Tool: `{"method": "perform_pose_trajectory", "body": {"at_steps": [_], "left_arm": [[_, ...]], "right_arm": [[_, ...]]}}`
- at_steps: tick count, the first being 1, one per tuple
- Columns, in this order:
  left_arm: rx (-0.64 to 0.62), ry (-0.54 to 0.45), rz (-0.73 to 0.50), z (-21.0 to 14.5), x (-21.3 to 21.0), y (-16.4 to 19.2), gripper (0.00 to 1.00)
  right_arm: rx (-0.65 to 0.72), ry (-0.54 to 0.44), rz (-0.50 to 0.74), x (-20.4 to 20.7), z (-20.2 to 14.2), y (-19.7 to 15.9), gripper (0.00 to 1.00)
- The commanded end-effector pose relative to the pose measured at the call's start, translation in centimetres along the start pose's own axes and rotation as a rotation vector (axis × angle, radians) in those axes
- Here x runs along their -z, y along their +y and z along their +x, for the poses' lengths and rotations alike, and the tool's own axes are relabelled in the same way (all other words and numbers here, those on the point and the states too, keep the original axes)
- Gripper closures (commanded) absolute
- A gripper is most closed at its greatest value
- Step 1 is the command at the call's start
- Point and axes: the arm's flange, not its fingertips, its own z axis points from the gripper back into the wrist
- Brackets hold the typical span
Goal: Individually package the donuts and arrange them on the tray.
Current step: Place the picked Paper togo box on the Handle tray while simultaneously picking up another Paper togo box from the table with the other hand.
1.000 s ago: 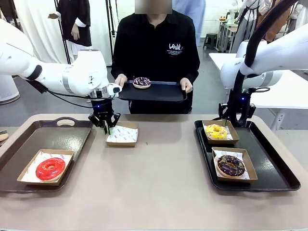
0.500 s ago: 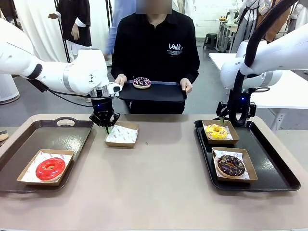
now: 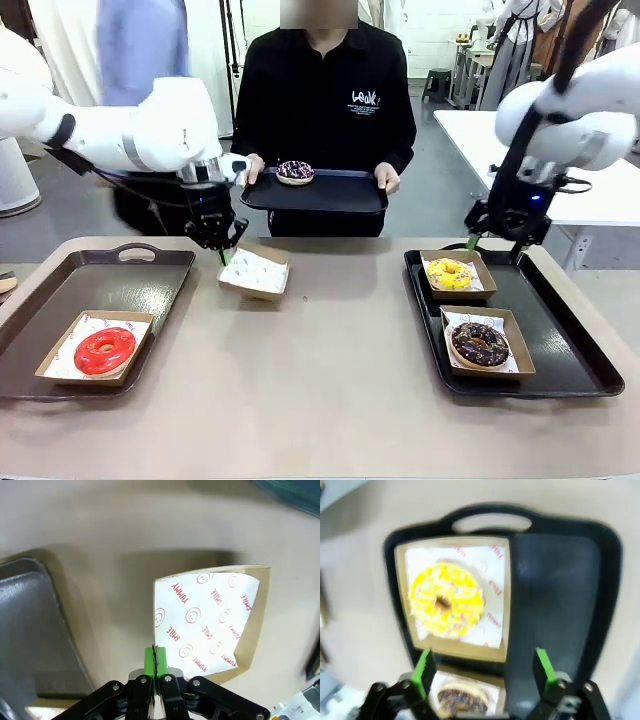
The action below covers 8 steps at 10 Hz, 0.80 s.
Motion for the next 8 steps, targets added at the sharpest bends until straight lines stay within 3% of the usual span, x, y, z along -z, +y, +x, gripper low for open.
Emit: {"method": "perform_pose_trajectory", "body": {"at_steps": [1,4,6,8], "left_arm": [[0.009,-0.038,-0.009,-1.4,-4.8,0.7,1.0],[-0.021,-0.115,0.017,-2.7,-11.0,0.5,1.0],[-0.049,-0.152,0.031,-2.8,-13.8,0.2,1.0],[-0.066,-0.143,0.048,-2.5,-14.0,-0.2,1.0]], "right_arm": [[0.0,-0.024,0.212,-3.0,-4.6,-5.7,0.0],[0.059,-0.095,0.489,-5.3,-11.0,-14.5,0.0],[0.088,-0.255,0.688,-6.6,-15.0,-19.3,0.0],[0.102,-0.356,0.832,-7.3,-17.0,-22.4,0.0]]}}
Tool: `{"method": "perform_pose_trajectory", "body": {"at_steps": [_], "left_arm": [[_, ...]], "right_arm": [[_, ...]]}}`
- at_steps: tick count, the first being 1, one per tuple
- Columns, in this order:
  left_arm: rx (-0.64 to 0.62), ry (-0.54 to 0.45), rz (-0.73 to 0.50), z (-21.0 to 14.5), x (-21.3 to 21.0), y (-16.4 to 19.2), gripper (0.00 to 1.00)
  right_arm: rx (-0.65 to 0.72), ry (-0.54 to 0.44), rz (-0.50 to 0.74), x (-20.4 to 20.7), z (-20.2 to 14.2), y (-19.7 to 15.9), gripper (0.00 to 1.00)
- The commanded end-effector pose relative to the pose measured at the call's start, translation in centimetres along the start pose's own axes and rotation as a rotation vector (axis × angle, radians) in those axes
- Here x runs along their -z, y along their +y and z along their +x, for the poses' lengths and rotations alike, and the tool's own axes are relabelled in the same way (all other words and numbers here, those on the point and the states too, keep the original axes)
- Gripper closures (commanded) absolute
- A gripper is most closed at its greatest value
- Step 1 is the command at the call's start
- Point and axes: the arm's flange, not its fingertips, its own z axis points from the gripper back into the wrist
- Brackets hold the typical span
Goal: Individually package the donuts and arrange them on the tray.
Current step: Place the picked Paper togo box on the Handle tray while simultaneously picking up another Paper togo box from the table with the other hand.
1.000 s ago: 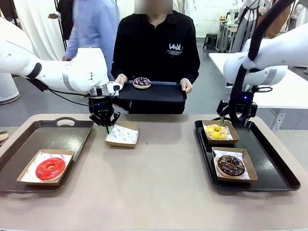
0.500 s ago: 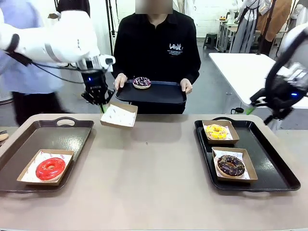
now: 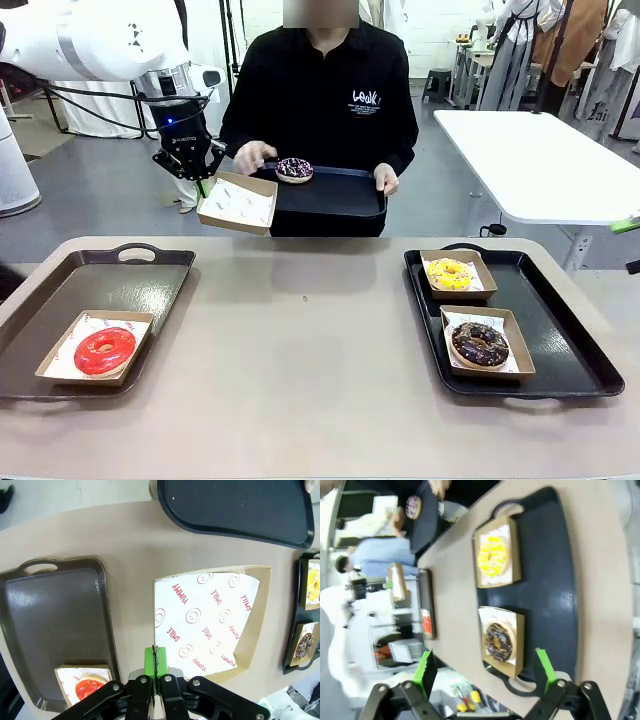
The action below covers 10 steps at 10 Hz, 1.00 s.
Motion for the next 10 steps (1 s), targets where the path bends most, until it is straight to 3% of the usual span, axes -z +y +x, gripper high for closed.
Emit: {"method": "perform_pose_trajectory", "body": {"at_steps": [1,5,9,10], "left_arm": [[-0.027,0.032,0.035,0.5,0.8,-0.6,1.0],[0.0,0.0,0.0,0.0,0.0,0.0,1.0],[0.0,0.0,0.0,0.0,0.0,0.0,1.0],[0.0,0.0,0.0,0.0,0.0,0.0,1.0]], "right_arm": [[-0.034,-0.037,0.157,-0.5,-0.1,-1.4,0.0],[-0.074,0.014,0.201,-2.3,-1.0,-4.2,0.0],[-0.14,-0.077,0.237,-2.7,-1.6,-5.1,0.0],[-0.059,-0.022,0.22,-2.6,-1.8,-4.9,0.0]]}}
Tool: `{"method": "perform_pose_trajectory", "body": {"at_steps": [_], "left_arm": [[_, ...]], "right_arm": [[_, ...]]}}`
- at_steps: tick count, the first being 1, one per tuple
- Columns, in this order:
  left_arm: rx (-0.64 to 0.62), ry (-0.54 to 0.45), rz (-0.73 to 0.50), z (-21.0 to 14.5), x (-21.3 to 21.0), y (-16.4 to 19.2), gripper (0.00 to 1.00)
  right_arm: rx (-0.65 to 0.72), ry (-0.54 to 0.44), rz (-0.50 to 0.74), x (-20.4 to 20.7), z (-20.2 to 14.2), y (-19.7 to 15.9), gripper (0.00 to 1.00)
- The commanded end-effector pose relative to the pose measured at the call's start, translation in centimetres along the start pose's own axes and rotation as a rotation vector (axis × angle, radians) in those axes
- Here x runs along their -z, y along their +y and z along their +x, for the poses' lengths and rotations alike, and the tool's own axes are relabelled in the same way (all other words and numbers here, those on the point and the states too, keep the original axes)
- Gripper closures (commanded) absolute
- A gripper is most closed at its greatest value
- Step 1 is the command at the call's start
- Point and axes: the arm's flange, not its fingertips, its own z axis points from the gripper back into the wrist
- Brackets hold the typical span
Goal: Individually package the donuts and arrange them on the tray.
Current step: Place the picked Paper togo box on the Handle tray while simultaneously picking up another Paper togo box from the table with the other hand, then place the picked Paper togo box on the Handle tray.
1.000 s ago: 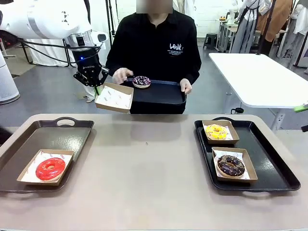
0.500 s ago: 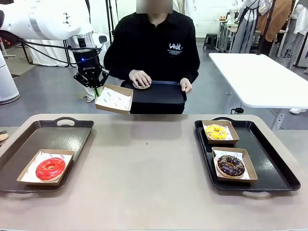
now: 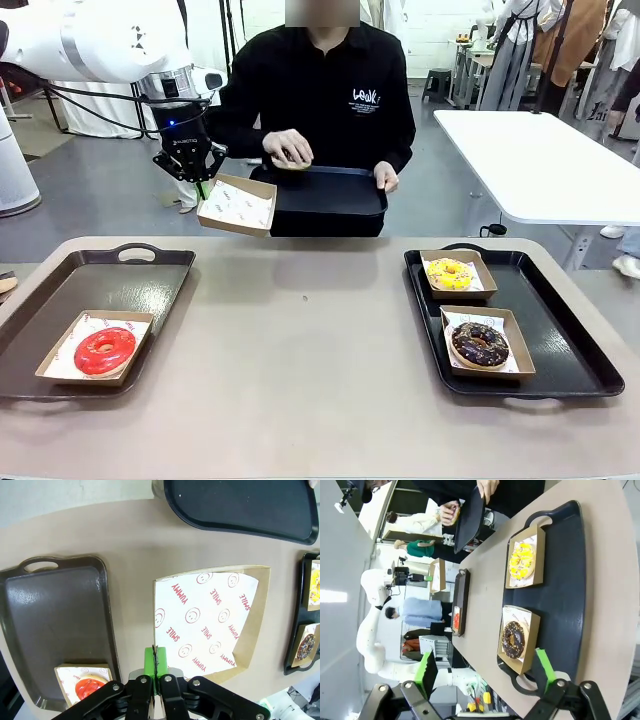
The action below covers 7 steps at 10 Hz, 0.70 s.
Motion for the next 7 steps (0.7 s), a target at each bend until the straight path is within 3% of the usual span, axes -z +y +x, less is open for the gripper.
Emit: {"method": "perform_pose_trajectory", "body": {"at_steps": [1,7], "left_arm": [[0.004,-0.008,-0.007,-0.01,-0.36,0.12,1.0],[0.004,-0.008,-0.007,-0.01,-0.36,0.12,1.0]], "right_arm": [[0.026,0.012,-0.001,0.37,0.07,0.03,0.0],[0.026,0.012,-0.001,0.37,0.07,0.03,0.0]]}}
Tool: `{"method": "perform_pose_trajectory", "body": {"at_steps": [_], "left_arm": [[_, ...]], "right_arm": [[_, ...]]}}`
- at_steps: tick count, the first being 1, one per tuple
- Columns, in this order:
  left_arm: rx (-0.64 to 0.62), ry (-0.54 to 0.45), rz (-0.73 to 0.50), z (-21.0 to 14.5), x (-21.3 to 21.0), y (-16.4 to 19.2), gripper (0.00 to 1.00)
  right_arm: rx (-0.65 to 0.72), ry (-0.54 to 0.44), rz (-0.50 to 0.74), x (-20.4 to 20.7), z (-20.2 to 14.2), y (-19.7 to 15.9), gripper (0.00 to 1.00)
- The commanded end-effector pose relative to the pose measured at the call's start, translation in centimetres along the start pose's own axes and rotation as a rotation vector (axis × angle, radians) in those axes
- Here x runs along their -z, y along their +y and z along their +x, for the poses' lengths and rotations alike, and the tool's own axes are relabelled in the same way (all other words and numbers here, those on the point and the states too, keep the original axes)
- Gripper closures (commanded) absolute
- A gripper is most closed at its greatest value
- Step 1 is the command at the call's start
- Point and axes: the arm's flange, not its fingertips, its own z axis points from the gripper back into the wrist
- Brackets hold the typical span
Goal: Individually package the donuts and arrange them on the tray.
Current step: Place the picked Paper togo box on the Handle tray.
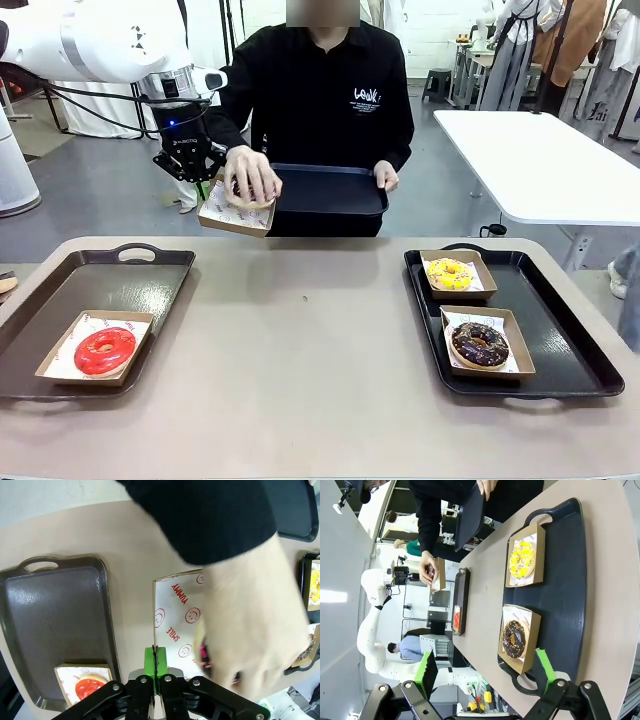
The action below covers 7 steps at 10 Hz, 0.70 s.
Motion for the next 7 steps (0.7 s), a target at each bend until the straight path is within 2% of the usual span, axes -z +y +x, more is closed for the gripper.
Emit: {"method": "perform_pose_trajectory", "body": {"at_steps": [1,7], "left_arm": [[0.004,-0.008,-0.007,-0.01,-0.36,0.12,1.0],[0.004,-0.008,-0.007,-0.01,-0.36,0.12,1.0]], "right_arm": [[0.019,0.006,-0.002,0.15,0.04,0.08,0.0],[0.019,0.006,-0.002,0.15,0.04,0.08,0.0]]}}
